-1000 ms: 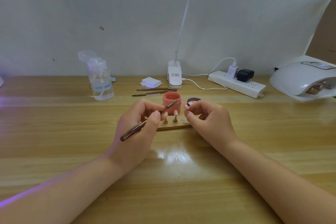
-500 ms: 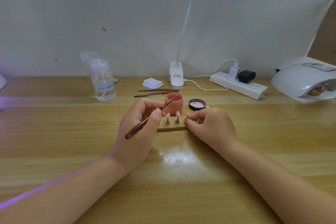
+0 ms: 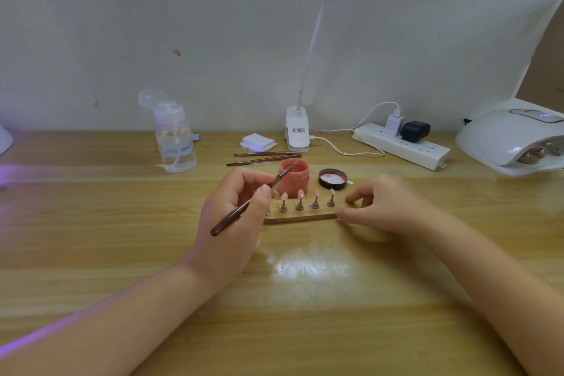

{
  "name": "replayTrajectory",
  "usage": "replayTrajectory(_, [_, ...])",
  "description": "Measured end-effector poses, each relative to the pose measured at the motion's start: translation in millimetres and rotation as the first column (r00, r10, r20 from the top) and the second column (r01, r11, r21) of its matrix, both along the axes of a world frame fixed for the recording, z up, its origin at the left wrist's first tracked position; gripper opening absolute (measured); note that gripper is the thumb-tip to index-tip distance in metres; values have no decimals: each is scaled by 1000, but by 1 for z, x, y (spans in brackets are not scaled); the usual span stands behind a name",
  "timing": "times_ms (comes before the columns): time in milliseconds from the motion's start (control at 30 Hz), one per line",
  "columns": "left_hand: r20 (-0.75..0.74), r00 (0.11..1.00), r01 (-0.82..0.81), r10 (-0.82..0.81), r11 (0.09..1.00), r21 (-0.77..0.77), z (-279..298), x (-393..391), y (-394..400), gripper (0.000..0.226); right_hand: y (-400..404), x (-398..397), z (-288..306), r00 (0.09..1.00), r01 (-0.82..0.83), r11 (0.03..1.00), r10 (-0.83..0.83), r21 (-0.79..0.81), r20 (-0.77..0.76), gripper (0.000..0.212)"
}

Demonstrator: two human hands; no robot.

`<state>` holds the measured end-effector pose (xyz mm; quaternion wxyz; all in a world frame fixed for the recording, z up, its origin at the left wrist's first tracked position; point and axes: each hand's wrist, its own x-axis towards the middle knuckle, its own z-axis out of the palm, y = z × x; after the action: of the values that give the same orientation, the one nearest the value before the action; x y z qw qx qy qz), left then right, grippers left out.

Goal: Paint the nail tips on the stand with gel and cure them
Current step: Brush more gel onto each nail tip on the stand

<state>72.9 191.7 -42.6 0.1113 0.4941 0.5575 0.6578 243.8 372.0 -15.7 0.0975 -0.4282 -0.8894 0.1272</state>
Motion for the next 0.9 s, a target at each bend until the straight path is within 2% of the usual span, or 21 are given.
replayTrajectory(233, [-10, 1000, 4, -4, 1000, 1, 0, 0, 1, 17, -12, -10, -11, 997, -68, 988, 72, 139, -22, 47])
replayTrajectory(333, [-3, 1000, 1, -1, 1000, 5, -1, -1, 2, 17, -21, -16, -14, 991, -54, 981, 76, 187, -111, 44])
replayTrajectory(433, [-10, 1000, 5, -5, 1000, 2, -2, -1, 1, 16, -26, -19, -17, 976, -23, 983, 62, 182, -208, 34])
replayTrajectory(733, [-16, 1000, -6, 6, 1000, 6, -1, 2, 3, 16, -27, -25, -27, 944, -33, 993, 68, 112, -323, 19])
replayTrajectory(900, [-14, 1000, 0, 0, 1000, -14, 1, 3, 4, 21, -36, -25, -27, 949, -82, 939, 176, 333, -261, 17])
